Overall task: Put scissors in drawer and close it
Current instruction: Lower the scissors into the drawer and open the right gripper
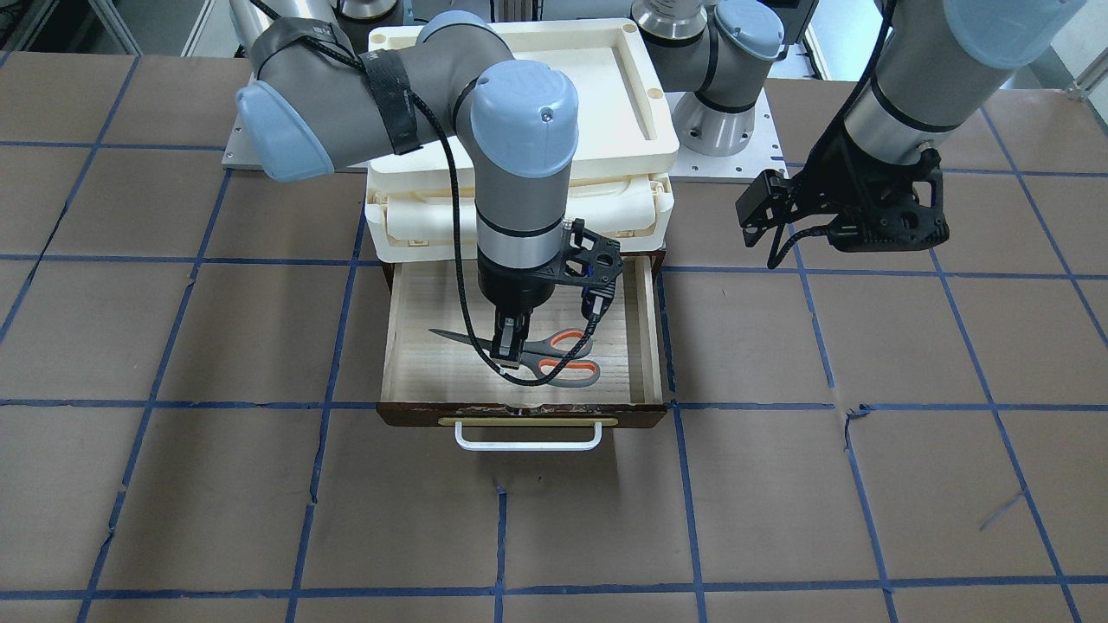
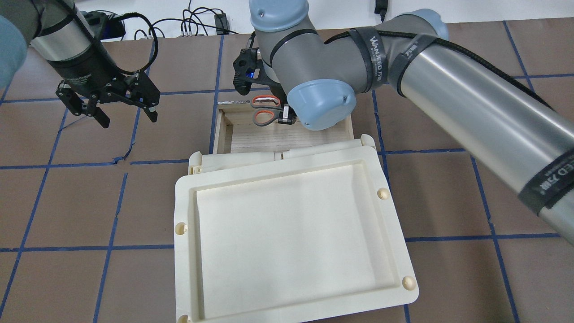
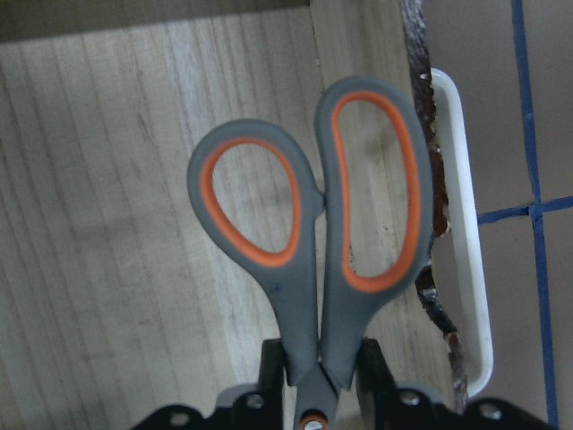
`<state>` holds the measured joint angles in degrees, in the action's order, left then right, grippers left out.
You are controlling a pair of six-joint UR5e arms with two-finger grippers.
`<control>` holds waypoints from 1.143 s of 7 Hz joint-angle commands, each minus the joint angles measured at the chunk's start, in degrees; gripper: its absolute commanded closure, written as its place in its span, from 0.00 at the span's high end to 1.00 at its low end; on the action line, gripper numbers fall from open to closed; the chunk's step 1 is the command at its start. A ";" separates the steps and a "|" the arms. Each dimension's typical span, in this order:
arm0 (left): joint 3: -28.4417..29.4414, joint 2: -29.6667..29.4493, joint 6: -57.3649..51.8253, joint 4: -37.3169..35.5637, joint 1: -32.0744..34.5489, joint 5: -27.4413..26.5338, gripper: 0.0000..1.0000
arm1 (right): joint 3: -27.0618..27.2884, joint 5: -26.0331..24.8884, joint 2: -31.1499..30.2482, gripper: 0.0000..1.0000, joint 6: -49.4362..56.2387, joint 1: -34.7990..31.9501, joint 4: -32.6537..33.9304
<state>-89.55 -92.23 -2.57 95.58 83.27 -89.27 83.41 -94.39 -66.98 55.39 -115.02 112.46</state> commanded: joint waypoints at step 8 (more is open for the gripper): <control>-1.42 -0.14 -0.15 -1.36 -0.65 -0.38 1.00 | 0.35 2.98 4.14 0.04 1.12 -1.61 0.22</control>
<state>-90.90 -92.36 -2.72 94.07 82.68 -89.61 83.69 -91.53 -63.40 55.95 -116.15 112.70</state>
